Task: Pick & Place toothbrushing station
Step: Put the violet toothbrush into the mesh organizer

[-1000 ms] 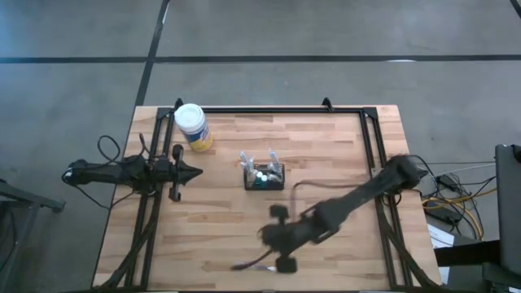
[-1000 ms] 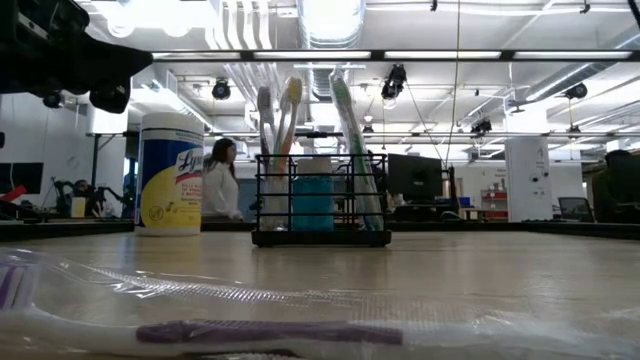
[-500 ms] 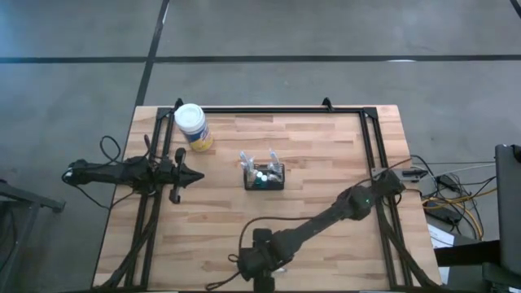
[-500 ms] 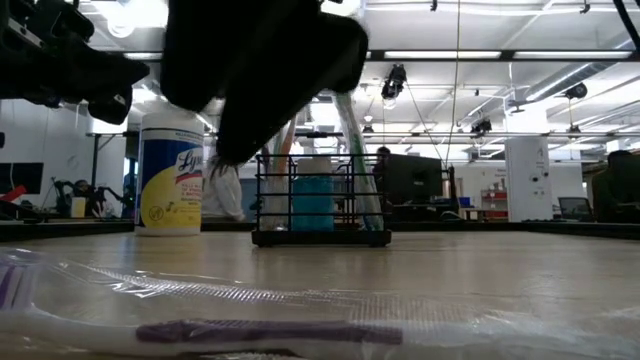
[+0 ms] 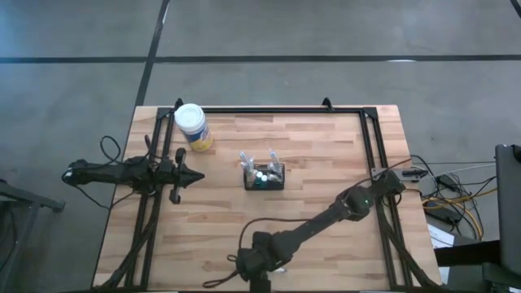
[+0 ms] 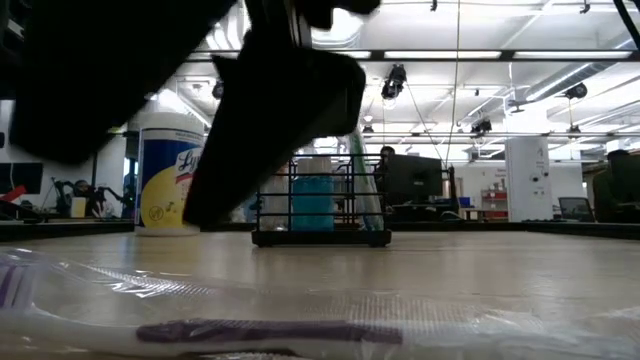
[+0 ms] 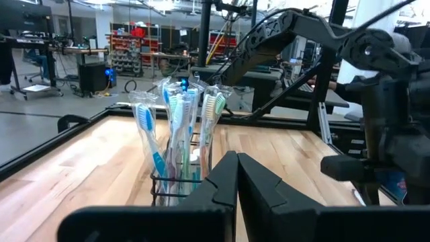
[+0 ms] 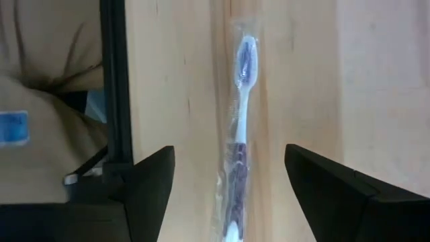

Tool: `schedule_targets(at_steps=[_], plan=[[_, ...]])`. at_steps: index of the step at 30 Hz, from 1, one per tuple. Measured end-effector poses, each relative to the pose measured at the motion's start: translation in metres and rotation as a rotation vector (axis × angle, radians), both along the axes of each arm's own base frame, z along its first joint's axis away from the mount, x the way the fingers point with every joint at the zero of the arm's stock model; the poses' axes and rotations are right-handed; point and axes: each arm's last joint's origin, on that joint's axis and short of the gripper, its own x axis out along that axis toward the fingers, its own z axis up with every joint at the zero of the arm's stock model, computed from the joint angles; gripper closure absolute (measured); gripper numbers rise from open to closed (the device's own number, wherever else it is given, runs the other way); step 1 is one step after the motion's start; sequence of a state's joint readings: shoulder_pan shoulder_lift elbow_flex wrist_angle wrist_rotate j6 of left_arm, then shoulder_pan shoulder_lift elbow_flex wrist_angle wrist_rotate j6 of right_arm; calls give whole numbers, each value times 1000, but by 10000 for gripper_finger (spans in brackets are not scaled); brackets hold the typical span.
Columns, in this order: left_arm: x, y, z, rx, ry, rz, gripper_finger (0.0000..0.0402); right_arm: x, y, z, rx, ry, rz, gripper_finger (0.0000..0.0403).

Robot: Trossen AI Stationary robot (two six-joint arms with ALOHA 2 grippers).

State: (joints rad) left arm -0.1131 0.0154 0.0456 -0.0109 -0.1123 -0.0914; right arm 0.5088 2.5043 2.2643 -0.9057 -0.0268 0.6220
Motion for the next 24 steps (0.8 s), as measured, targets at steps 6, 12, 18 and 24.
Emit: schedule_targets(at_steps=[6, 12, 18, 24], plan=[[0, 0, 0, -10, 1, 0, 390, -1, 2, -21, -41, 38, -1, 143], [0, 0, 0, -16, 1, 1, 390, -3, 0, -33, -66, 51, -10, 161], [0, 0, 0, -19, 1, 3, 390, -4, 2, -44, -97, 58, -11, 189], [0, 0, 0, -15, 1, 12, 390, -4, 1, -57, -119, 82, -5, 251]])
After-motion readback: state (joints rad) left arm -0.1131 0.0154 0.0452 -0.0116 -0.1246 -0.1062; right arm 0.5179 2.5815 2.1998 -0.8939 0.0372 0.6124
